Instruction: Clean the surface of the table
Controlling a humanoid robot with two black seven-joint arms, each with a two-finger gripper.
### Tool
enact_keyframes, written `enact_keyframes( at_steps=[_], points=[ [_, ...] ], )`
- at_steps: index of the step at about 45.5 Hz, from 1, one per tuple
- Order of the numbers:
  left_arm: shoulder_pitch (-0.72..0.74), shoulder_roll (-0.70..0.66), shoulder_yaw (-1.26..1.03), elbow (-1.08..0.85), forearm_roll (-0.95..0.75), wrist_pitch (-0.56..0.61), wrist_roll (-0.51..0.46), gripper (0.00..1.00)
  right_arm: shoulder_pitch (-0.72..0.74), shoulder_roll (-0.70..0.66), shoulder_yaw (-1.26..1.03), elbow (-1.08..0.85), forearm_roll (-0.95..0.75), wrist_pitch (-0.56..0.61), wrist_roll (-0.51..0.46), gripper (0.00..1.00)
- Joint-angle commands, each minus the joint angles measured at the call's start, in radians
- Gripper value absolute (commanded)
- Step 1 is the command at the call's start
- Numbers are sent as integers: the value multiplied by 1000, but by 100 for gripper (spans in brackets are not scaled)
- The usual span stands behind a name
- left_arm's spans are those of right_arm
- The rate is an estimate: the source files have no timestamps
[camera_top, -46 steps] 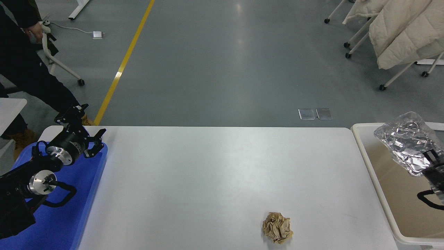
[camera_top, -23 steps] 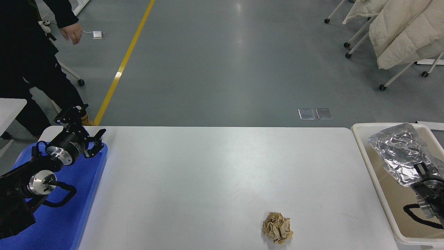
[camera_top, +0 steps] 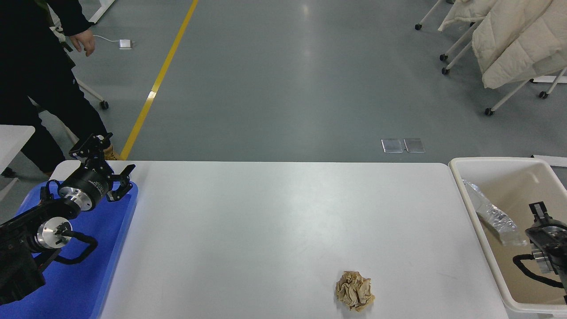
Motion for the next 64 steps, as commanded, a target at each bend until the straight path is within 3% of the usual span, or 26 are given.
enact_keyframes(
  at_steps=[1, 14, 25, 37, 49, 64],
  points=[
    [0, 0, 0, -1, 0, 0, 0, 100, 15, -20, 9, 4, 7, 0, 0, 100],
    [0, 0, 0, -1, 0, 0, 0, 100, 75, -103, 10, 73, 7, 12, 3, 100],
    [0, 0, 0, -1, 0, 0, 0, 100, 138, -321, 28, 386, 7, 9, 4, 100],
    [0, 0, 0, -1, 0, 0, 0, 100, 124, -444, 401, 630, 6, 18, 4, 100],
    [0, 0, 0, 1, 0, 0, 0, 100, 47, -408, 570, 803, 6, 18, 4, 100],
    [0, 0, 0, -1, 0, 0, 0, 100, -46, -151, 743, 779, -10, 17, 18, 100]
  ],
)
